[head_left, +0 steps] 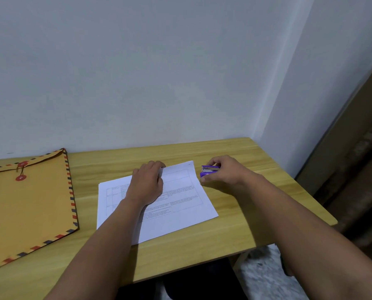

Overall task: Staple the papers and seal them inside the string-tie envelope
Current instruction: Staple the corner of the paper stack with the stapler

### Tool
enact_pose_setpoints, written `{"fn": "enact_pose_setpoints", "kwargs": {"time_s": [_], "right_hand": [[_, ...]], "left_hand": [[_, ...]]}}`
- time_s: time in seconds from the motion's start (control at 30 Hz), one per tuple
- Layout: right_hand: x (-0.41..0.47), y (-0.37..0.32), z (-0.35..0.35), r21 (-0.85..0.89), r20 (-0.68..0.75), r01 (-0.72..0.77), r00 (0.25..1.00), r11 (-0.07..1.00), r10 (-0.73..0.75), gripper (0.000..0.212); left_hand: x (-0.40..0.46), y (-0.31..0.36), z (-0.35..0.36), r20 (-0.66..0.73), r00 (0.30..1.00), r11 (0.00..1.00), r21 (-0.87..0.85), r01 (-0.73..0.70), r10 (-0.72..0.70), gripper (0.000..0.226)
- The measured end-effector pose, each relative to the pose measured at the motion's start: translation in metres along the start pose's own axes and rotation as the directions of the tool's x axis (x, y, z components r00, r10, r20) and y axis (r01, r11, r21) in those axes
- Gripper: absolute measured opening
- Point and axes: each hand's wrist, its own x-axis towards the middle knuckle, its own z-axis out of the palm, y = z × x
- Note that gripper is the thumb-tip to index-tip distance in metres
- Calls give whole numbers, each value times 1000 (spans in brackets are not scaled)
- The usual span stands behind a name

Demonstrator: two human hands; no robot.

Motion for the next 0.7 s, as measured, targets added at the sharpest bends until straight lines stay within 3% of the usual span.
{"fn": "enact_pose_setpoints", "kwargs": {"time_s": [0.13, 0.27, 0.53, 0.7], "right_hand": [[5, -2, 11, 129, 2, 38, 999, 991, -38, 43], [18, -8, 12, 41, 47, 76, 996, 996, -78, 39], [32, -9, 18, 84, 33, 112, 993, 990, -115, 41], [33, -5, 19, 103, 101, 47, 993, 994, -58, 42]], "left_hand": [[-1, 1, 0, -25, 1000, 1000, 7, -14, 14, 39], [0, 2, 0, -22, 1000, 1000, -21, -15, 15, 38], [1, 2, -2, -33, 999, 999, -20, -31, 30, 35], [-1, 1, -3, -44, 998, 999, -8, -44, 43, 37]]}}
